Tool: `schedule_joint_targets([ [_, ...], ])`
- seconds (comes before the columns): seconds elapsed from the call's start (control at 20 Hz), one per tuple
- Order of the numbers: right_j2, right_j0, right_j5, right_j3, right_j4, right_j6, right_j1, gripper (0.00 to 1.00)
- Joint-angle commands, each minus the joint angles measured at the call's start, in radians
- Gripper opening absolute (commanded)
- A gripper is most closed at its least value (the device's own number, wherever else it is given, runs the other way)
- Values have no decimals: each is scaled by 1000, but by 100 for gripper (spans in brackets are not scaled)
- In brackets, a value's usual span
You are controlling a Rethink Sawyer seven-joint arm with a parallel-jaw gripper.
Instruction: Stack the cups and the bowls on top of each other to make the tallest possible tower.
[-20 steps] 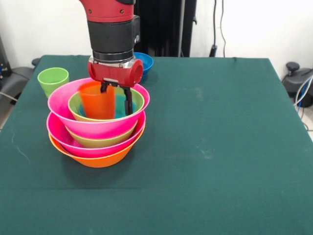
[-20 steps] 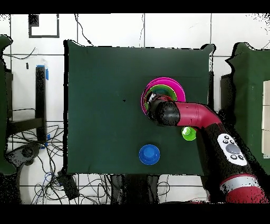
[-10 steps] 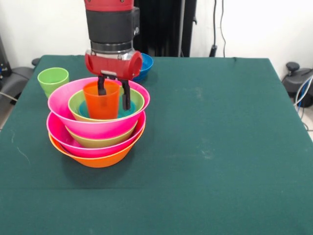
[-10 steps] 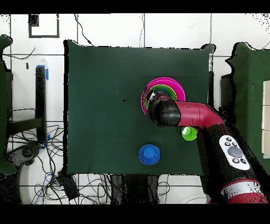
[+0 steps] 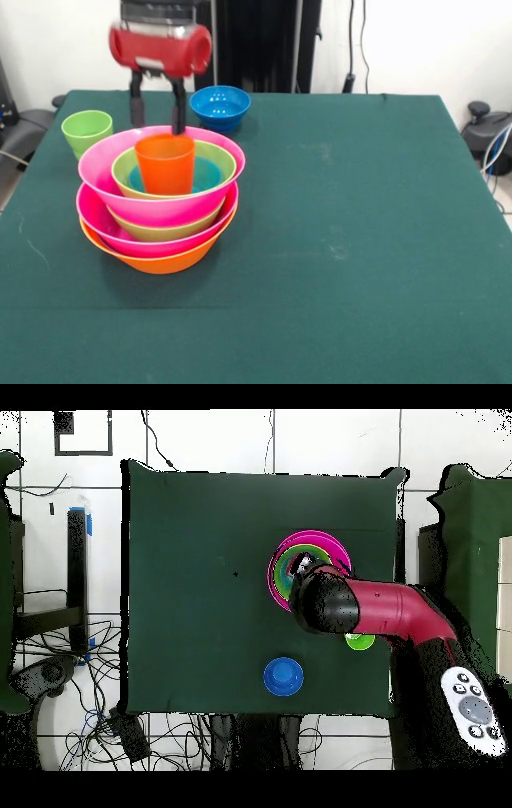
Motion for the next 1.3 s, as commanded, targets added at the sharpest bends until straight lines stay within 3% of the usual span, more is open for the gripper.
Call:
schedule_joint_targets([
  [0.05,70,-19,219,139,70,-134,-167,100],
  [0.55,69,-16,195,247,149,-61,-235,100],
  [1.3,54,5,56,299,203,38,-176,100],
])
